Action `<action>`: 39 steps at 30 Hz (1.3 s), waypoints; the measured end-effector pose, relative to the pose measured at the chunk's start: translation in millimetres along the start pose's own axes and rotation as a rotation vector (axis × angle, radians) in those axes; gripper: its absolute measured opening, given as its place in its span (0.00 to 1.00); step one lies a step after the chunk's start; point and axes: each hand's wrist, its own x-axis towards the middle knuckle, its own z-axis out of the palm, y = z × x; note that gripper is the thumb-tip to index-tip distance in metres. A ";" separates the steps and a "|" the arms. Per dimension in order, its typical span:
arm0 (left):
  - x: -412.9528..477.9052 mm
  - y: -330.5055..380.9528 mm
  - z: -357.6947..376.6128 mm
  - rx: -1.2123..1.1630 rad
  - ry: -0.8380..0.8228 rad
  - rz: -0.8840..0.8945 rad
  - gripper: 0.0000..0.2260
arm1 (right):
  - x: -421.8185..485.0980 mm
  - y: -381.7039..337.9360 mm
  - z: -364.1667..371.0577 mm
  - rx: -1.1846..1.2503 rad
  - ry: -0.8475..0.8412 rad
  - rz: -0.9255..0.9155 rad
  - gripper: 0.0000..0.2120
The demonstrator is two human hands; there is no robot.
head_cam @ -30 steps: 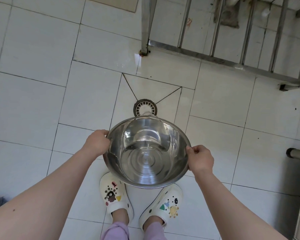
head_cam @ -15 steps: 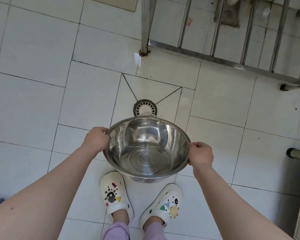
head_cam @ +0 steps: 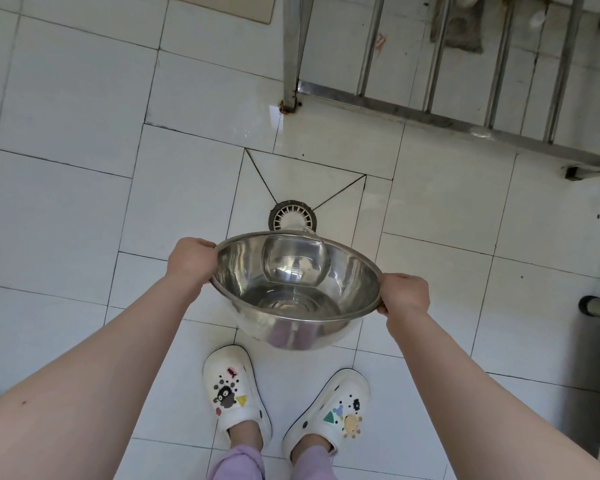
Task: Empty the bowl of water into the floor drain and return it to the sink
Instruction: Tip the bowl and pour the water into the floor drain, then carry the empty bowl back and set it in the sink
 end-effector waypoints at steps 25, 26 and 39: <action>-9.4 53.1 -10.3 -0.332 0.123 -0.022 0.07 | 17.8 -9.6 -8.9 0.277 -0.222 0.353 0.11; -9.6 54.1 -10.0 -0.332 0.124 -0.008 0.07 | 17.7 -8.1 -9.1 0.273 -0.229 0.356 0.11; -19.8 53.8 -14.8 -0.352 0.125 0.029 0.08 | 8.1 1.3 -9.1 0.255 -0.260 0.342 0.12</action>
